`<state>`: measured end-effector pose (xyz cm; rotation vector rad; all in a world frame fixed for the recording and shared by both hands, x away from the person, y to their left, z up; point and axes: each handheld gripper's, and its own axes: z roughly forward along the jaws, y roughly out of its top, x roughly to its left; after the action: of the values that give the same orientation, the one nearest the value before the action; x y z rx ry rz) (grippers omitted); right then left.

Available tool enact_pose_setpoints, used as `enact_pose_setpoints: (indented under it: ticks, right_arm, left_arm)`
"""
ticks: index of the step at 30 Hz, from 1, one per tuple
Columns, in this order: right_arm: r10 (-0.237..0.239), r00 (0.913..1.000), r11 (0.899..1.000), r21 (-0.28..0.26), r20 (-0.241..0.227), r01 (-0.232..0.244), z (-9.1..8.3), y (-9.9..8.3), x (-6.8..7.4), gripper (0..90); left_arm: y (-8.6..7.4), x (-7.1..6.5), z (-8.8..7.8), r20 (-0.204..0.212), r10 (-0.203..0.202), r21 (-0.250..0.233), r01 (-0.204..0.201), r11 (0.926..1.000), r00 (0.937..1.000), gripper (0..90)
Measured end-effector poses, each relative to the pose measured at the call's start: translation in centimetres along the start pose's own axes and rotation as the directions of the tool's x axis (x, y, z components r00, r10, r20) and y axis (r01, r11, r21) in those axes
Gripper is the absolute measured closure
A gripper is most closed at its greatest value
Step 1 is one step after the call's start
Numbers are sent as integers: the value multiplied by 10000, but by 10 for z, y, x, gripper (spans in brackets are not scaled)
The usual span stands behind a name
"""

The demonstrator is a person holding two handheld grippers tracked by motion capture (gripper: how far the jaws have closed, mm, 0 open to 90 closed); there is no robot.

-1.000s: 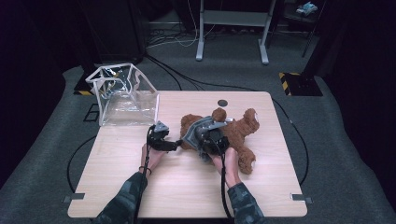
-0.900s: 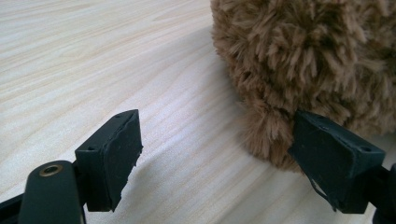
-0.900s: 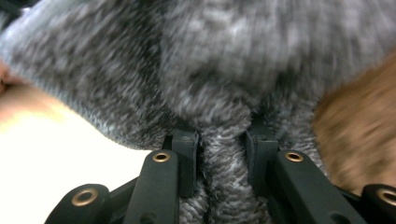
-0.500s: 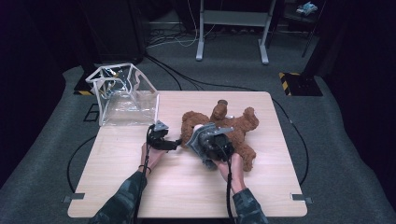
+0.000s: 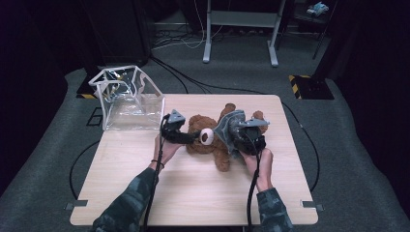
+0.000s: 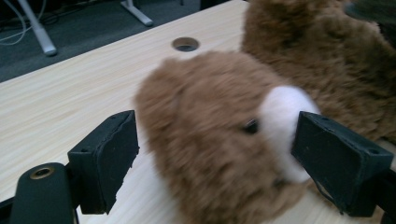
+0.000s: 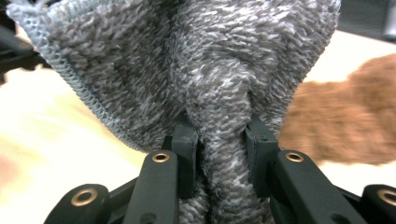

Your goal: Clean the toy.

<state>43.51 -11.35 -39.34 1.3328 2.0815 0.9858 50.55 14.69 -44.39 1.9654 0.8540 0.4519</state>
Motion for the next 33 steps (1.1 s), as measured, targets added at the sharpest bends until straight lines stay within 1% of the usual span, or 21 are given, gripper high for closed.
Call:
enact_pose_setpoints:
  ticks: [3,5,6,8,9,10,11,12,14,16,18,20,22,24,25,26,27,30,31,32,33]
  right_arm:
    - [36,9993,9999,154,361,-41,2,0,-6,707]
    - [140,9989,9996,251,450,-152,4,-1,-8,707]
    - [71,9988,9996,262,483,-84,4,-2,-10,707]
    - [109,9983,9991,410,576,-133,5,-5,-12,707]
    - [192,9980,9987,469,606,-220,6,-5,-12,707]
    - [103,9980,9986,503,628,-135,6,-7,-14,707]
    - [206,9974,9983,521,684,-242,7,-7,-14,707]
    - [109,9977,9987,490,673,-142,7,-8,-16,707]
    - [190,9972,9983,531,716,-228,7,-8,-16,707]
    - [48,9972,9986,527,745,-87,7,-5,-15,707]
    - [-169,9975,9987,500,692,135,7,0,-12,708]
    - [-389,9972,9979,539,644,354,9,7,-6,708]
    - [-719,9963,9951,719,476,684,16,15,3,708]
    - [-962,9945,9919,877,415,923,24,21,11,708]
    - [-1129,9930,9892,974,340,1092,31,24,15,708]
    - [-1282,9914,9868,1033,254,1250,38,27,18,708]
    - [-1310,9912,9841,1232,181,1278,45,29,21,708]
    - [-1641,9856,9774,1416,413,1568,61,36,28,708]
    - [-1845,9816,9742,1415,496,1759,64,38,27,708]
    - [-1685,9837,9766,1462,628,1579,66,39,29,709]
    - [-1801,9812,9741,1512,696,1681,67,41,28,709]
  left_arm:
    - [5,-14,18,-87,191,273,-189,9994,9998,99]
    - [5,-19,27,-237,364,569,-350,9978,9991,78]
    - [3,-23,35,-394,396,705,-368,9968,9984,70]
    - [0,-25,43,-759,686,1023,-607,9929,9948,53]
    - [-1,-25,46,-871,712,1091,-615,9921,9937,55]
    - [-2,-26,48,-979,681,1085,-573,9924,9929,62]
    - [-3,-28,51,-1055,650,1110,-532,9924,9923,70]
    - [-5,-28,52,-1131,853,1185,-718,9904,9899,84]
    - [-10,-28,53,-1101,428,775,-343,9964,9930,154]
    - [-15,-32,52,-1074,525,634,-459,9969,9928,234]
    - [-17,-35,50,-1068,636,512,-584,9970,9922,286]
    - [-18,-36,50,-1013,536,443,-493,9978,9934,319]
    - [-18,-36,49,-1022,582,423,-541,9976,9931,357]
    - [-19,-38,47,-996,616,466,-571,9973,9931,381]
    - [-19,-39,47,-1052,638,386,-600,9975,9924,393]
    - [-19,-40,45,-1043,732,451,-688,9966,9919,403]
    - [-20,-41,44,-1035,666,394,-629,9972,9924,411]
    - [-21,-44,40,-1125,752,369,-715,9968,9908,423]
    - [-22,-45,38,-1140,717,334,-684,9971,9909,424]
    - [-23,-46,37,-1122,712,320,-681,9972,9911,424]
    - [-24,-48,34,-1150,622,274,-594,9979,9914,424]
